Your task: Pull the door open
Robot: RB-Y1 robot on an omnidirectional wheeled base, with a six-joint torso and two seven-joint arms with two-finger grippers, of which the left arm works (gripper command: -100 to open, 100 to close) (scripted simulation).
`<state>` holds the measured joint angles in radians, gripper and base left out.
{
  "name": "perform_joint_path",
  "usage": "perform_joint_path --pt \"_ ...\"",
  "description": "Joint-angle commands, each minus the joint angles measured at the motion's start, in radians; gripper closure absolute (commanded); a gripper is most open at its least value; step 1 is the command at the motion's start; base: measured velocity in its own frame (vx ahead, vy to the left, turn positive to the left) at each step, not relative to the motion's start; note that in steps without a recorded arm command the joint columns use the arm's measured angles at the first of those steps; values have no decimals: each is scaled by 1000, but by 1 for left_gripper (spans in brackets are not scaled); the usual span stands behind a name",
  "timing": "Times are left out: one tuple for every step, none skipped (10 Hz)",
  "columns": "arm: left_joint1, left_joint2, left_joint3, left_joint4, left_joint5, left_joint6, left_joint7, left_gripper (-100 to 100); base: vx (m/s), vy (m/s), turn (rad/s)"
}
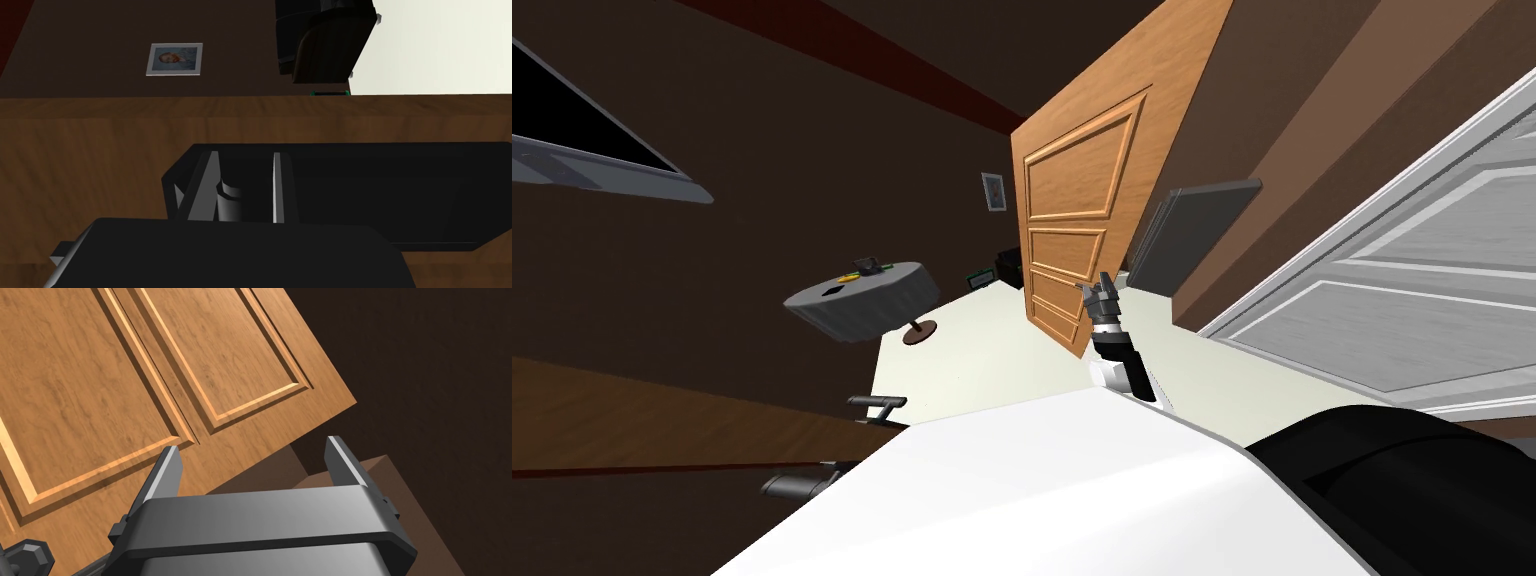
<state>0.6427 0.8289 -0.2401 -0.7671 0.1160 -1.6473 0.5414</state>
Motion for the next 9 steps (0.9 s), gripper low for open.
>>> perform_joint_path --pt "1 1 1 20 0 -18 -2 100 -127 109 -13" --pt "1 1 0 26 -1 -30 -2 100 -124 106 -12" --pt "1 1 -1 29 -2 -35 -2 100 -123 98 -9" --pt "1 0 -2 35 -3 -47 -2 100 -123 99 -17" --pt "1 0 -2 38 -3 -52 -2 100 -122 95 -16" --pt "1 0 -2 40 -3 -57 -2 100 -109 116 -13" --pt "1 0 -3 44 -4 -67 -2 100 -138 131 -20" --pt "1 0 -4 47 -5 -72 -3 100 -131 120 -22" --pt "1 0 -4 49 -5 -76 -3 100 -90 120 -6"
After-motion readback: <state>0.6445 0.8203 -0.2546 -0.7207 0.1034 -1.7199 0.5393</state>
